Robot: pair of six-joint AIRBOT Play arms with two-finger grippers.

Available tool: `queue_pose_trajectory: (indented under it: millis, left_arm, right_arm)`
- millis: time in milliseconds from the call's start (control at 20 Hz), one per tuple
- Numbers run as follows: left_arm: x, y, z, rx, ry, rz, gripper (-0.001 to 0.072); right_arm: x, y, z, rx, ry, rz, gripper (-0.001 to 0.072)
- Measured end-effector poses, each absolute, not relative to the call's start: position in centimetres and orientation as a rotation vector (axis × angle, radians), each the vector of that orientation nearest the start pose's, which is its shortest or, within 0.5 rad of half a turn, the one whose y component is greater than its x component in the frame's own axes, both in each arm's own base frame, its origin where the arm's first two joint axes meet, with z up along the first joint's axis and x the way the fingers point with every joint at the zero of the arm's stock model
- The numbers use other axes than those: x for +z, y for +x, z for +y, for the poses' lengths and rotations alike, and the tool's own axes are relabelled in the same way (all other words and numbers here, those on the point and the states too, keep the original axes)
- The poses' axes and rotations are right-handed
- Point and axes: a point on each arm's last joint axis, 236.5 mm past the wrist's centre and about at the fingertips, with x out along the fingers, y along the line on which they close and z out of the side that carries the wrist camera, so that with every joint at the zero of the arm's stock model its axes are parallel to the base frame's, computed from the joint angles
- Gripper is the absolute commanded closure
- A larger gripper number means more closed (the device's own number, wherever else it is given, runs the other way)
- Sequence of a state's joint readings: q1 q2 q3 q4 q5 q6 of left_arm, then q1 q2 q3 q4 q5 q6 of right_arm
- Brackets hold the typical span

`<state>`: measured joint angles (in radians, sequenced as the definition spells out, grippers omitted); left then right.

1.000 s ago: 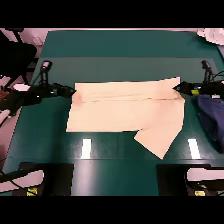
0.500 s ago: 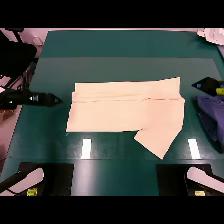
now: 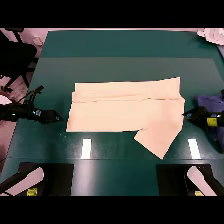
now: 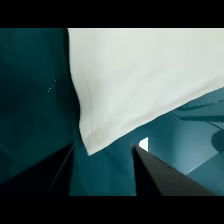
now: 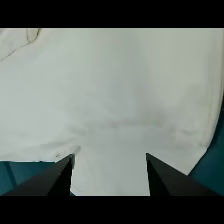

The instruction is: Fold the shirts.

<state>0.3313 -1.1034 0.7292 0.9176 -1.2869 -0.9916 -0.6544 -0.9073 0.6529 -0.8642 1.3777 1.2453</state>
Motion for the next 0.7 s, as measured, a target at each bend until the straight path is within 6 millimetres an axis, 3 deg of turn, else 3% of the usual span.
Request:
queue_pose_trajectory:
  millis: [300,700]
  left_arm:
    - [-4.2,26.2,-4.9,-0.406,-0.491,1.398,-0.0006]
    - [-6.3,25.4,-7.2,-0.444,-0.617,1.388,-0.0004]
  right_arm:
    - [-0.7,23.9,0.4,0.111,0.862,1.219,0.0183]
    - [-0.9,23.9,0.4,0.099,0.863,1.208,0.0183]
